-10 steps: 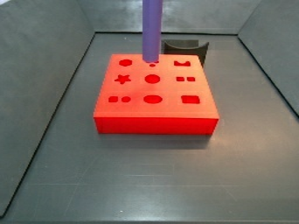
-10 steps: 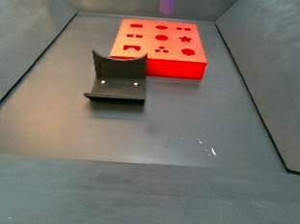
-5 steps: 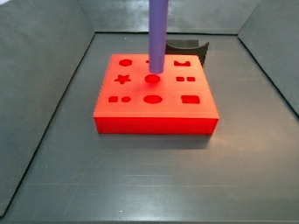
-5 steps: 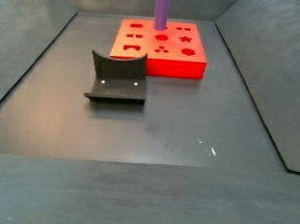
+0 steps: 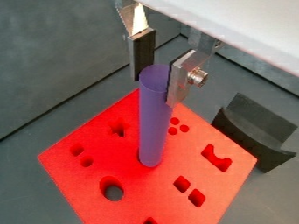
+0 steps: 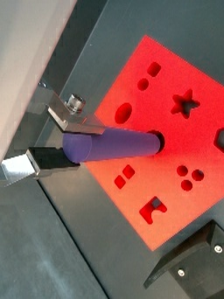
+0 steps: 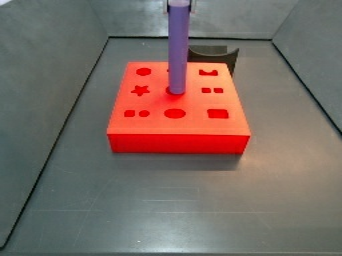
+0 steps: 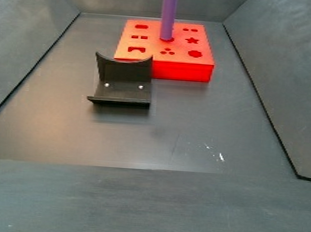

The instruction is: Insert the round object.

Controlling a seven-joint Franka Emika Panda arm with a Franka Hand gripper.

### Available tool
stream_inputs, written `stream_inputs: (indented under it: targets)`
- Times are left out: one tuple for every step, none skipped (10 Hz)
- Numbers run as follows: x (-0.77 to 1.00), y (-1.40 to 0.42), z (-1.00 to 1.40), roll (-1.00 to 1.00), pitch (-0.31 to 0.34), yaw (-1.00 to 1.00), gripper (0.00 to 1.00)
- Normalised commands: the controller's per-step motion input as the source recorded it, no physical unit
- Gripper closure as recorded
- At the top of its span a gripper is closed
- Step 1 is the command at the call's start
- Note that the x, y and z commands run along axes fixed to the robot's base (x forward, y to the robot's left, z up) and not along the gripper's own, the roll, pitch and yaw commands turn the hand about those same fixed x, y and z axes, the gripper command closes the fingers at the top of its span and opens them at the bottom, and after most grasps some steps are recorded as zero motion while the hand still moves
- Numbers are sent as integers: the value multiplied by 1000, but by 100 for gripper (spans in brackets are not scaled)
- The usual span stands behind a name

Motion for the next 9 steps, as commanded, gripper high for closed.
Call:
stream_inputs:
  targets:
    - [0,54,-317,79,-101,-9,100]
    - [-9,106,-329,86,-91,-31,100]
    - [-209,120,-200,10,-77,-154,100]
    - [-266,120,-80,0,-66,-211,100]
    - [-140,109,-9,-41,-69,-166,100]
    - [-54,31,0,-34,-54,-129,100]
    - [23,0,-20,0,-66,0,100]
    - [117,-129,-89,24,-41,0,100]
    - [149,-131,-360,67,-97,-69,100]
